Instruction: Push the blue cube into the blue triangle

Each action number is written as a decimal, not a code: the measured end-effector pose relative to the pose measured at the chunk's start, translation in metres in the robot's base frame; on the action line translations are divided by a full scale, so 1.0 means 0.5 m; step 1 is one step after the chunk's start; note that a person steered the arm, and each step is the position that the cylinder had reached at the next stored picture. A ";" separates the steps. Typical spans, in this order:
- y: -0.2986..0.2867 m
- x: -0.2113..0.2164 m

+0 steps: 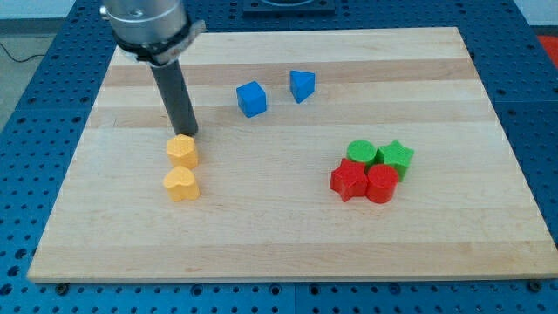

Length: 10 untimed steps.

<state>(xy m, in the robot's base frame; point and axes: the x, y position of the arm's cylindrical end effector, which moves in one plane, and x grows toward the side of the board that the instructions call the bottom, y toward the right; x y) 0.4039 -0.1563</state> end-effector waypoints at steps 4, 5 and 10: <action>0.141 -0.157; 0.068 -0.127; 0.098 -0.070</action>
<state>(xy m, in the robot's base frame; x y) 0.3687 -0.1073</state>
